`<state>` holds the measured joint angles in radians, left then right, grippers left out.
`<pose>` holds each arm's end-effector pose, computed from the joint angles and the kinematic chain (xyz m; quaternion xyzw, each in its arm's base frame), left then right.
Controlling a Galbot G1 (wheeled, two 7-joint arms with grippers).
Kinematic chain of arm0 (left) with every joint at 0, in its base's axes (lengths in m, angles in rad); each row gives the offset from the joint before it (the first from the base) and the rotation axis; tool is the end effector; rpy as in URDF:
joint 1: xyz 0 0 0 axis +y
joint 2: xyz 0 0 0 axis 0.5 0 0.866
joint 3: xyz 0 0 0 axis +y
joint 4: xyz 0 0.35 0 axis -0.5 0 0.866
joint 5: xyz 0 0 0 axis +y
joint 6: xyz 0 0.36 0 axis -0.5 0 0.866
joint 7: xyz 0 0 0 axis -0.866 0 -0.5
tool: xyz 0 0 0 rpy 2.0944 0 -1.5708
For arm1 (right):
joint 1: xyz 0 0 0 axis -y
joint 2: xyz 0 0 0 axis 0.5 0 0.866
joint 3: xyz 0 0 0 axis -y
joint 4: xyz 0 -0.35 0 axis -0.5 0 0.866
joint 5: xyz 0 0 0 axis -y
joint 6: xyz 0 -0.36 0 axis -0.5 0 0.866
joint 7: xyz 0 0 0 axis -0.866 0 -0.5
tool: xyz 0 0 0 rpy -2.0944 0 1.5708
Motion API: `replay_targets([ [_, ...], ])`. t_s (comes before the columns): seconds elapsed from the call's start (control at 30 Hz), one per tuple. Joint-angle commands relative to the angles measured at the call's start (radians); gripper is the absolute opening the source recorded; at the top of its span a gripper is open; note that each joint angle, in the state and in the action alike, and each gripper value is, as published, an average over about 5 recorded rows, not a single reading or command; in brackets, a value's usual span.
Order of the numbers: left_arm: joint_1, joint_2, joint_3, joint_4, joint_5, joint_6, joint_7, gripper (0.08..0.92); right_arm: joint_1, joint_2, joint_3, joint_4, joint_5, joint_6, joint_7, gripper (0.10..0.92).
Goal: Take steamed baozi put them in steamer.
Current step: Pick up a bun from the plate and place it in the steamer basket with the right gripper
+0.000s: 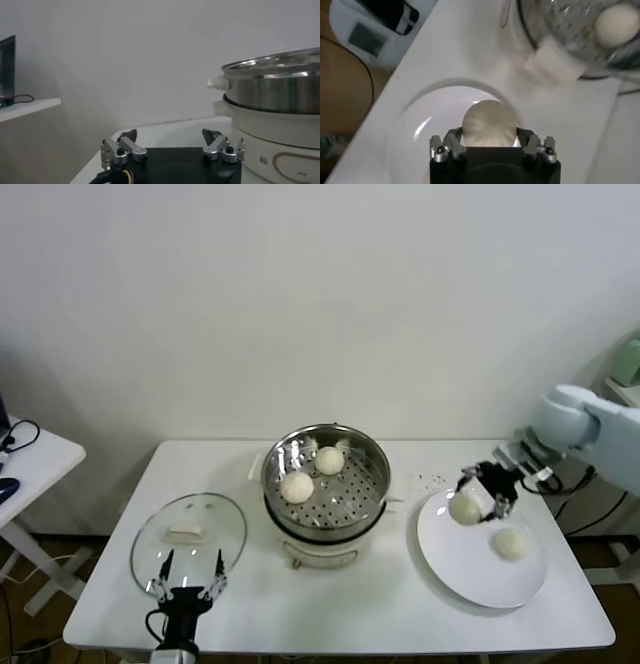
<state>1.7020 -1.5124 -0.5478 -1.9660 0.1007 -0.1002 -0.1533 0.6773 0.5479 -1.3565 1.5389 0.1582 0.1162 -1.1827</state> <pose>0.1352 0.0204 -0.3693 0.0614 -0.9917 -0.0864 0.0726 0.4920 -0.1300 -0.0346 0.6104 -0.4152 0.6277 0.2471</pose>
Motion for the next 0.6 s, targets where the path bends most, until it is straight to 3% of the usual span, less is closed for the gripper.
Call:
replay_targets([
  [0.03, 0.001, 0.001, 0.0, 0.001, 0.0, 0.001, 0.0, 0.823, 0.335, 0.233, -0.098, 0.109, -0.081, 0.167, -0.026, 0.721],
  [0.37, 0.007, 0.004, 0.003, 0.002, -0.001, 0.002, 0.001, 0.823, 0.12, 0.464, 0.042, 0.082, -0.306, 0.236, -0.021, 0.721],
  [0.6, 0.005, 0.009, 0.002, 0.006, -0.004, 0.007, 0.001, 0.823, -0.016, 0.614, 0.084, 0.0, -0.382, 0.27, -0.017, 0.721],
])
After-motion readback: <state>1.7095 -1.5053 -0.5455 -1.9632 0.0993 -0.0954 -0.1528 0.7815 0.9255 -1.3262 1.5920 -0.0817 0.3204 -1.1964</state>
